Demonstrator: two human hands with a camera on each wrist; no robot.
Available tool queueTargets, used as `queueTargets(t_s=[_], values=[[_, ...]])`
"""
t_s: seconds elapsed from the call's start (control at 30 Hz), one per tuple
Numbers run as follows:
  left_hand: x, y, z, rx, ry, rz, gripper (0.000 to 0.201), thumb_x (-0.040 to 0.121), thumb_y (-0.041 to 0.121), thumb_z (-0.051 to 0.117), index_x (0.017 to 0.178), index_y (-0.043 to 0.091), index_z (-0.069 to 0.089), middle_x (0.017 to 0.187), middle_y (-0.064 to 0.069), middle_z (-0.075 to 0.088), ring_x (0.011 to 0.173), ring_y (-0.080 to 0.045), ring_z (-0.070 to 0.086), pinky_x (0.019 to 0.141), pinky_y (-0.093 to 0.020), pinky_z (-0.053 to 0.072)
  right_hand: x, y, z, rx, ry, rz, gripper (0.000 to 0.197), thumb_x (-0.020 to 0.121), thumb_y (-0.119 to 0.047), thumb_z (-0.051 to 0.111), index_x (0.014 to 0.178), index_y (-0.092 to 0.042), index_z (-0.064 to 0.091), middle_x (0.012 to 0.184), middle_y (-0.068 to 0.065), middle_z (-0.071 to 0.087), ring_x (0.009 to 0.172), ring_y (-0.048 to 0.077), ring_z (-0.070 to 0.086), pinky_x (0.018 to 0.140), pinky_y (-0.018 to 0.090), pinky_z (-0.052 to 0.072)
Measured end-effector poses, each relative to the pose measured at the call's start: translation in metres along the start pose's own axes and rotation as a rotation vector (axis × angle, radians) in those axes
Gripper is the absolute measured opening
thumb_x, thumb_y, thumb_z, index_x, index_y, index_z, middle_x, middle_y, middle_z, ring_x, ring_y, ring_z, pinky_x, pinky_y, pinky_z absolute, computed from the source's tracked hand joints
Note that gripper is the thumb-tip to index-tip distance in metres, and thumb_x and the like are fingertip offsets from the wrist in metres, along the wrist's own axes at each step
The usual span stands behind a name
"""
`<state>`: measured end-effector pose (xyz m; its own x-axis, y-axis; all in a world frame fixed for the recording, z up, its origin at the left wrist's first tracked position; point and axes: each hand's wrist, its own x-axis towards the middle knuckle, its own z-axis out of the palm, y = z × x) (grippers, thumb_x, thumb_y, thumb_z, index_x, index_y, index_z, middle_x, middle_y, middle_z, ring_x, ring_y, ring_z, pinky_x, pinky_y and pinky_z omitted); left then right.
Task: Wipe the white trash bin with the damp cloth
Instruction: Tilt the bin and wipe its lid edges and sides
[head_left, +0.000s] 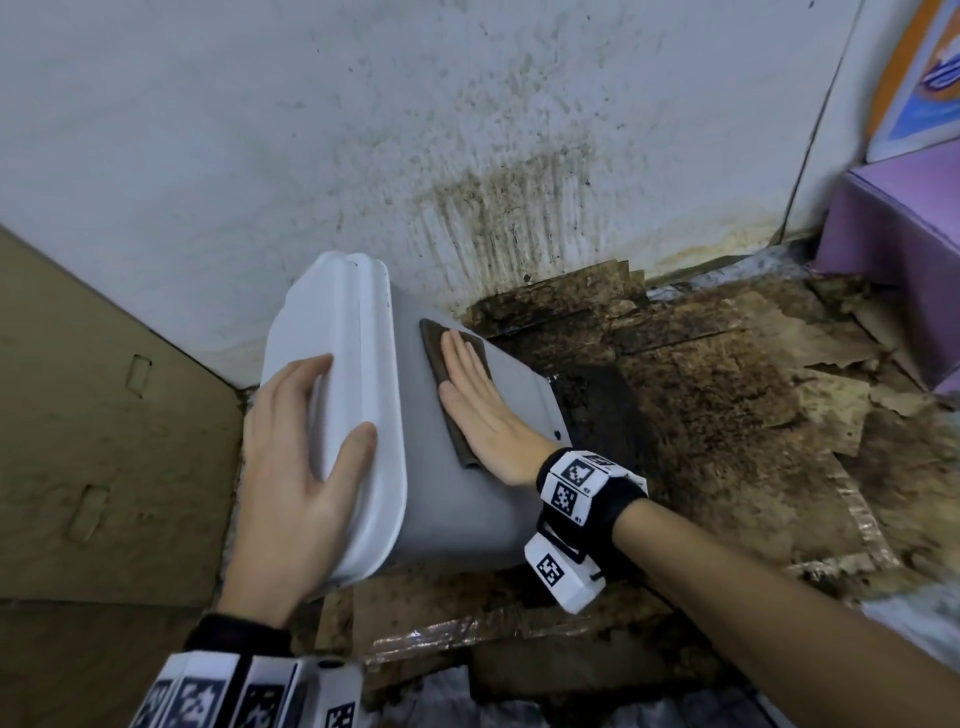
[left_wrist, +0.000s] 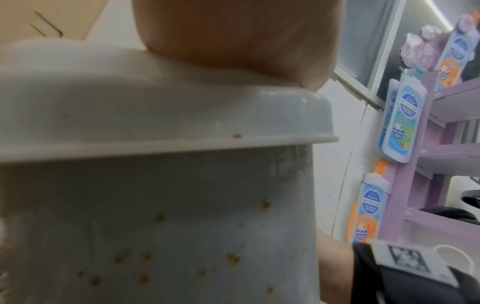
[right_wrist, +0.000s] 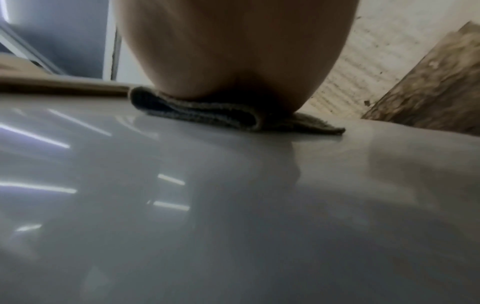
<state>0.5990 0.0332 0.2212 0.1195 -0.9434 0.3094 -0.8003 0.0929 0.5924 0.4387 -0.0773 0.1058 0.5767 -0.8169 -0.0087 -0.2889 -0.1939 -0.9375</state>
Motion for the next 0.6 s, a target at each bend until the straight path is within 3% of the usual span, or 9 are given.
queueTargets(t_s=[0.17, 0.33, 0.43, 0.53, 0.6], values=[[-0.003, -0.006, -0.003, -0.023, 0.007, -0.020, 0.059, 0.089, 0.051, 0.046, 0.142, 0.025, 0.042, 0.141, 0.010, 0.042, 0.134, -0.014, 0.038, 0.110, -0.038, 0.032, -0.005, 0.037, -0.001, -0.039, 0.034, 0.153, 0.055, 0.111, -0.035, 0.013, 0.158, -0.023, -0.012, 0.167, -0.008, -0.020, 0.153, 0.008, -0.019, 0.126, 0.032, -0.009], [-0.003, -0.008, -0.004, -0.021, 0.006, -0.012, 0.060, 0.090, 0.051, 0.047, 0.143, 0.025, 0.042, 0.140, 0.010, 0.042, 0.134, -0.012, 0.038, 0.112, -0.040, 0.033, -0.023, 0.054, -0.008, -0.097, 0.020, 0.306, 0.052, 0.112, -0.019, 0.011, 0.157, -0.009, -0.013, 0.166, 0.003, -0.021, 0.154, 0.016, -0.020, 0.114, 0.017, -0.017], [-0.002, -0.005, -0.002, -0.019, 0.000, -0.004, 0.060, 0.090, 0.051, 0.046, 0.143, 0.024, 0.041, 0.140, 0.009, 0.041, 0.134, -0.013, 0.037, 0.112, -0.039, 0.032, -0.029, 0.052, -0.006, -0.147, 0.021, 0.360, 0.052, 0.111, -0.009, 0.012, 0.157, -0.003, -0.009, 0.166, 0.008, -0.019, 0.154, 0.023, -0.022, 0.114, 0.022, -0.018], [-0.004, -0.005, -0.003, -0.013, 0.008, -0.037, 0.061, 0.088, 0.051, 0.045, 0.143, 0.024, 0.040, 0.140, 0.010, 0.040, 0.134, -0.011, 0.036, 0.111, -0.039, 0.032, -0.030, 0.040, 0.010, -0.105, 0.100, 0.373, 0.053, 0.111, -0.017, 0.010, 0.158, -0.012, -0.013, 0.168, 0.003, -0.018, 0.154, 0.018, -0.019, 0.124, 0.033, -0.011], [-0.005, -0.005, -0.003, -0.017, 0.016, -0.046, 0.062, 0.088, 0.050, 0.044, 0.143, 0.023, 0.040, 0.140, 0.009, 0.040, 0.132, -0.009, 0.035, 0.110, -0.038, 0.032, -0.034, 0.027, 0.020, -0.047, 0.143, 0.347, 0.052, 0.111, -0.022, 0.009, 0.158, -0.019, -0.012, 0.168, -0.002, -0.016, 0.154, 0.013, -0.017, 0.123, 0.030, -0.010]])
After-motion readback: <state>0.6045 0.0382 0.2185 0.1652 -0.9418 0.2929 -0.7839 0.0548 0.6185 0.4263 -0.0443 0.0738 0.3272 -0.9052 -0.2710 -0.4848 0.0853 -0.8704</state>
